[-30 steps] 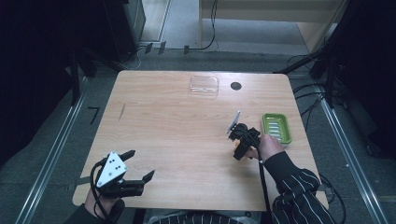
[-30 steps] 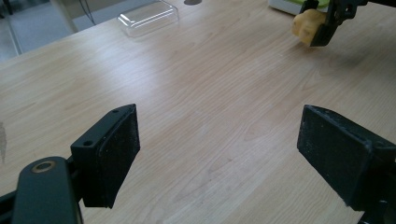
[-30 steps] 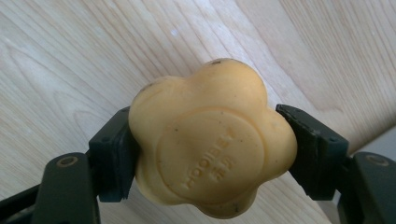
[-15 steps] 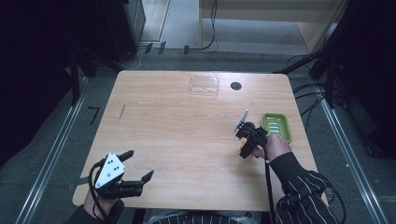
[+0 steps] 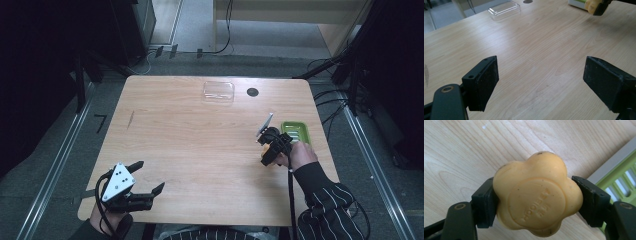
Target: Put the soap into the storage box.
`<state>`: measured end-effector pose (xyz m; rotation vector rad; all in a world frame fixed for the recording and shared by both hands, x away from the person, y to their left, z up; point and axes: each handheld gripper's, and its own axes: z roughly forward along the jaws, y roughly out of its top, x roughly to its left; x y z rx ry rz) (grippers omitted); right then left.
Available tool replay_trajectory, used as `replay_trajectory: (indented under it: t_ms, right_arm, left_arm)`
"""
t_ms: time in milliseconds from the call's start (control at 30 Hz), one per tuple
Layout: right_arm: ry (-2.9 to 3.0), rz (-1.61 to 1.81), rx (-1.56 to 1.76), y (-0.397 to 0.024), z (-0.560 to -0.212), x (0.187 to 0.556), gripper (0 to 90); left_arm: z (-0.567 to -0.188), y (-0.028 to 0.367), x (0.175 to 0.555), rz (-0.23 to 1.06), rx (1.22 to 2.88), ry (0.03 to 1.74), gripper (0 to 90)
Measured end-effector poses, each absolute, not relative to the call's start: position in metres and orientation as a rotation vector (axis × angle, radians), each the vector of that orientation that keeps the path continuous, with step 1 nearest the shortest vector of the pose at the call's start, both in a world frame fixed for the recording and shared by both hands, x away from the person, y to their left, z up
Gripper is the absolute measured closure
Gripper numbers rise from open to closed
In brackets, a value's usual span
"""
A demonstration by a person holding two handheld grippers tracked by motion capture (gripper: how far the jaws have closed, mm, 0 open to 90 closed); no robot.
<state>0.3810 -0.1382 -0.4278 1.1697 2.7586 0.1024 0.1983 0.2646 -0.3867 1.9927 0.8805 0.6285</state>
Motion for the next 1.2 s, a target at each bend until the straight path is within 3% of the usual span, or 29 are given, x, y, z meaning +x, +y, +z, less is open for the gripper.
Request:
replay_trajectory:
  t_ms: [1200]
  right_arm:
    - [2.614, 0.177, 1.301, -0.178, -0.409, 0.397, 27.7]
  left_arm:
    - [-0.387, 0.264, 0.199, 0.625, 2.002, 0.876, 13.6]
